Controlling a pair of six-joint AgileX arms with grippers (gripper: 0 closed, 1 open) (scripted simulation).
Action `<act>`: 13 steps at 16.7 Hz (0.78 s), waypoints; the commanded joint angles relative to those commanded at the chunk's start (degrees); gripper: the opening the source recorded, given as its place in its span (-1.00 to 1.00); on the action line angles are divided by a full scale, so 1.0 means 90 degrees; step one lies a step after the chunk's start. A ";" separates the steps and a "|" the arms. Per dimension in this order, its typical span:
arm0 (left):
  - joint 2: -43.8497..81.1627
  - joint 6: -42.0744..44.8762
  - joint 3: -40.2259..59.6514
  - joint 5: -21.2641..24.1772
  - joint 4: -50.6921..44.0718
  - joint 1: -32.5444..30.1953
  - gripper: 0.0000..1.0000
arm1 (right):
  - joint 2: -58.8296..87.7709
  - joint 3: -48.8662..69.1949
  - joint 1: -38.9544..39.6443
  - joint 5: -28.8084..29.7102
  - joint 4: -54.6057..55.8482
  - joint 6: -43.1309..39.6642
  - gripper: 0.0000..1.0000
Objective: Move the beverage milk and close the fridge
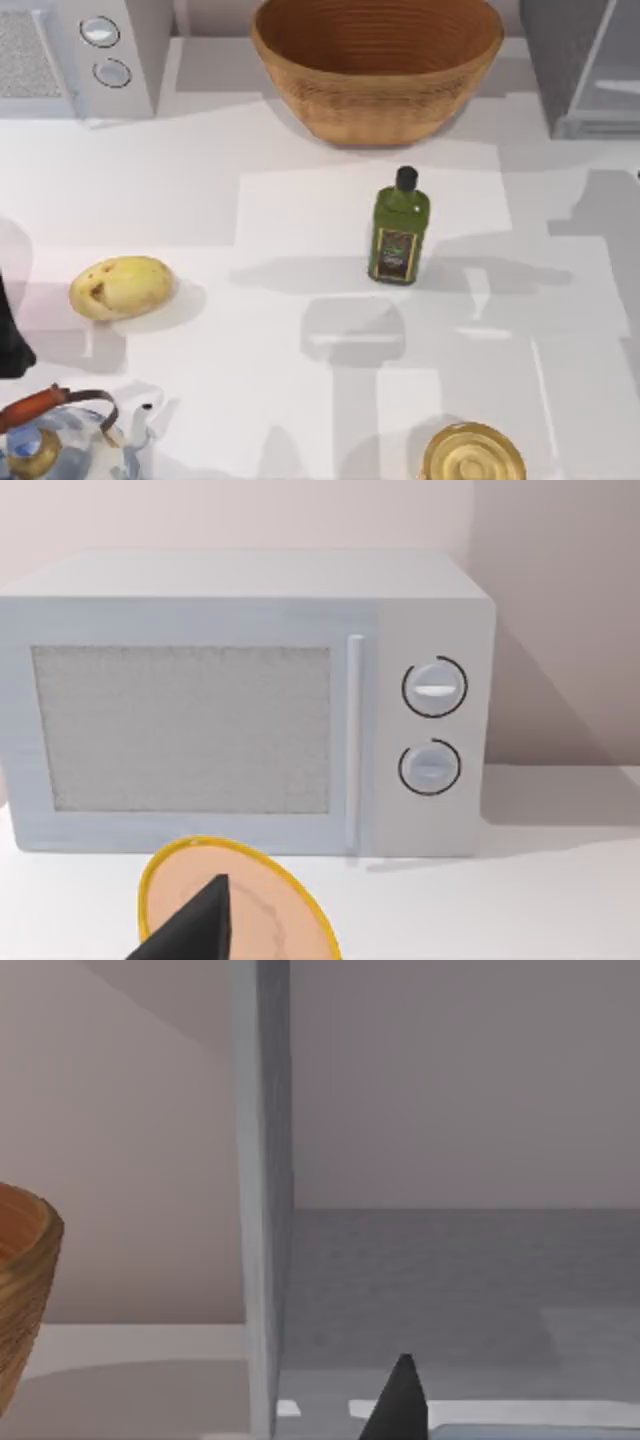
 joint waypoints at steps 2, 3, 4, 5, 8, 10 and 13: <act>0.0000 0.0000 0.0000 0.0000 0.0000 0.0000 1.00 | 0.0196 0.0204 -0.0114 -0.0019 -0.0030 -0.0024 -1.00; 0.0000 0.0000 0.0000 0.0000 0.0000 0.0000 1.00 | 0.0384 0.0405 -0.0184 -0.0055 -0.0059 -0.0033 -1.00; 0.0000 0.0000 0.0000 0.0000 0.0000 0.0000 1.00 | 0.0617 0.0669 -0.0249 -0.0109 -0.0099 -0.0036 -1.00; 0.0000 0.0000 0.0000 0.0000 0.0000 0.0000 1.00 | 0.0869 0.0983 -0.0307 -0.0173 -0.0150 -0.0036 -1.00; 0.0000 0.0000 0.0000 0.0000 0.0000 0.0000 1.00 | 0.1581 0.1841 -0.0451 -0.0391 -0.0379 -0.0054 -1.00; 0.0000 0.0000 0.0000 0.0000 0.0000 0.0000 1.00 | 0.1988 0.2252 -0.0541 -0.0532 -0.0545 -0.0070 -1.00; 0.0000 0.0000 0.0000 0.0000 0.0000 0.0000 1.00 | 0.2654 0.2958 -0.0745 -0.0683 -0.0792 -0.0059 -1.00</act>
